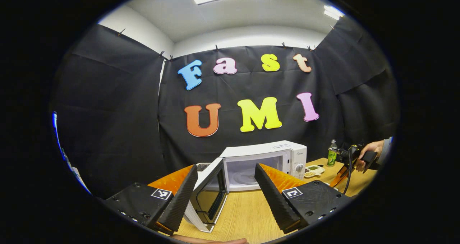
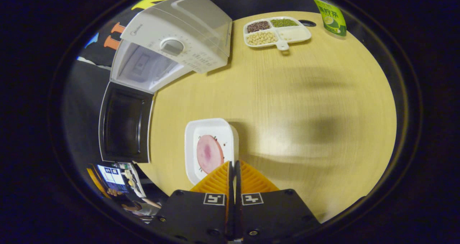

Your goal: Open the microwave oven with the left hand, put the food in, and close the microwave oven.

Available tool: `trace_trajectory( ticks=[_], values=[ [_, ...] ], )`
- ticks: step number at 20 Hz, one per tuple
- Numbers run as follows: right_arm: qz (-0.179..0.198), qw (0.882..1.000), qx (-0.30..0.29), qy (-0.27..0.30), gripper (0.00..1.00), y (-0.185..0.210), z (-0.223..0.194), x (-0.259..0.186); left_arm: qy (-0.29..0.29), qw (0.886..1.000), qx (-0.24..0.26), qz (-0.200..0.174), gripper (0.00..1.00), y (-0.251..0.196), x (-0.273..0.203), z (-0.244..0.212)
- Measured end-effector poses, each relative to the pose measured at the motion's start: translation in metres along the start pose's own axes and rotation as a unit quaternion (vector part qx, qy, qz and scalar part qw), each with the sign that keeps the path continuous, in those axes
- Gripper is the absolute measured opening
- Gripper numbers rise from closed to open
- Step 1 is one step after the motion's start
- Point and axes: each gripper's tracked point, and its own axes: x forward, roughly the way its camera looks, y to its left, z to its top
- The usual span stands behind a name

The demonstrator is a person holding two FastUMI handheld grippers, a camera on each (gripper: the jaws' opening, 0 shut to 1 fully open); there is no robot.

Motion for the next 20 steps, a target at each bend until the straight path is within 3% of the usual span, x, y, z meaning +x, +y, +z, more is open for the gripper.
trace_trajectory(
  ticks=[12,17,20],
  values=[
    [0.060,0.995,0.043,-0.060,0.04,0.161,0.020,0.054,0.006,1.000,-0.004,0.025,0.95,0.067,-0.022,-0.017],
    [0.061,0.985,0.118,-0.114,0.04,0.206,0.040,0.085,0.005,0.999,-0.017,0.038,0.95,0.087,-0.029,-0.021],
    [0.073,0.975,0.154,-0.142,0.06,0.229,0.055,0.105,0.014,0.999,-0.041,0.024,0.95,0.086,-0.027,-0.032]
  ],
)
